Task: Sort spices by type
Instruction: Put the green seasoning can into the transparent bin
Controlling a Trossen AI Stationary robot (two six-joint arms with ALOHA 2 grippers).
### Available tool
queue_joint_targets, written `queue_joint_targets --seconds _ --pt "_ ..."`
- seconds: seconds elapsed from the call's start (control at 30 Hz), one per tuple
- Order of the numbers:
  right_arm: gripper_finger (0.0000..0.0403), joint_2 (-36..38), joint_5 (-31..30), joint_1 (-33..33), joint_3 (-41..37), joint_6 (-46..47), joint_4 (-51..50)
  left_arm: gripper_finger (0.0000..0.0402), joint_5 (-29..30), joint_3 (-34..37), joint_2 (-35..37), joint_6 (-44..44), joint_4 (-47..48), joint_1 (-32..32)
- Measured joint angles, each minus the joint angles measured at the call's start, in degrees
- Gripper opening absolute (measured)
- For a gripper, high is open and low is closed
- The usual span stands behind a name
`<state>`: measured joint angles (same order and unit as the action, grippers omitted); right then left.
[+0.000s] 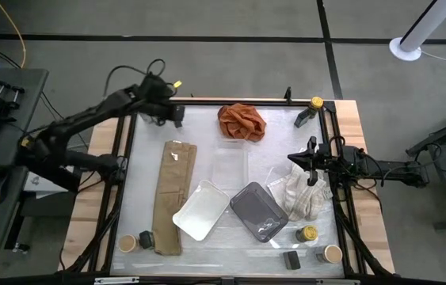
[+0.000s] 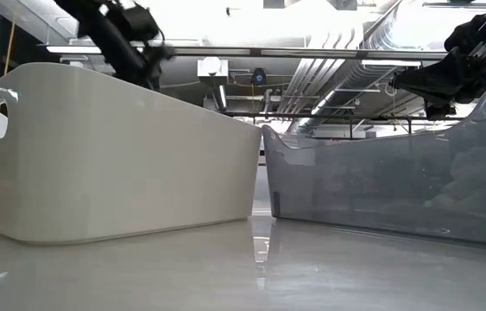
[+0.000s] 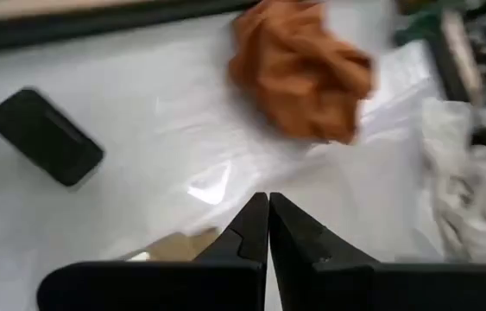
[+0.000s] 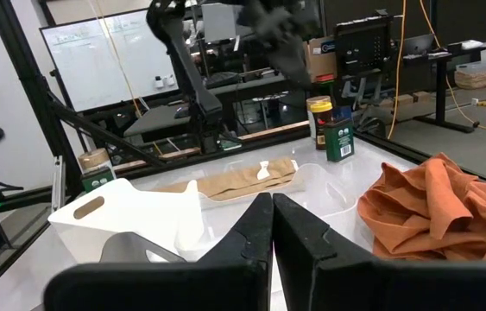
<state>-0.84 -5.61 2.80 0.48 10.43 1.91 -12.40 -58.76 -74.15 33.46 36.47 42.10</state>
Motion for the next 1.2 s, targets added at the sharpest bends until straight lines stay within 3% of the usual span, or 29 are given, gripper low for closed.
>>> queue_joint_targets --seconds 0.2,0.37,0.5,0.77,0.9,1.03,1.2 --pt "0.0004 0.0 0.0 0.0 0.0 0.0 0.0 0.0001 1.1 -0.1 -6.6 7.5 -2.1 2.4" --pt "0.0004 0.0 0.0 0.0 0.0 0.0 0.0 0.0009 0.9 -0.1 -7.1 9.5 -2.2 3.7" --pt "0.0004 0.0 0.0 0.0 0.0 0.0 0.0 0.0010 1.6 -0.1 -6.8 10.0 -5.2 4.4" --pt "0.0004 0.0 0.0 0.0 0.0 0.0 0.0 0.0010 8.5 -0.1 -6.8 9.5 -8.5 4.9" --pt "0.0004 0.0 0.0 0.0 0.0 0.0 0.0 0.0013 10.6 -0.1 -6.8 5.5 -9.0 5.7" --pt "0.0004 0.0 0.0 0.0 0.0 0.0 0.0 0.0038 9.6 -0.1 -6.8 2.0 -9.0 7.2" --pt "0.0004 0.0 0.0 0.0 0.0 0.0 0.0 0.0105 7.4 -0.1 -6.8 -1.2 -9.4 8.2"
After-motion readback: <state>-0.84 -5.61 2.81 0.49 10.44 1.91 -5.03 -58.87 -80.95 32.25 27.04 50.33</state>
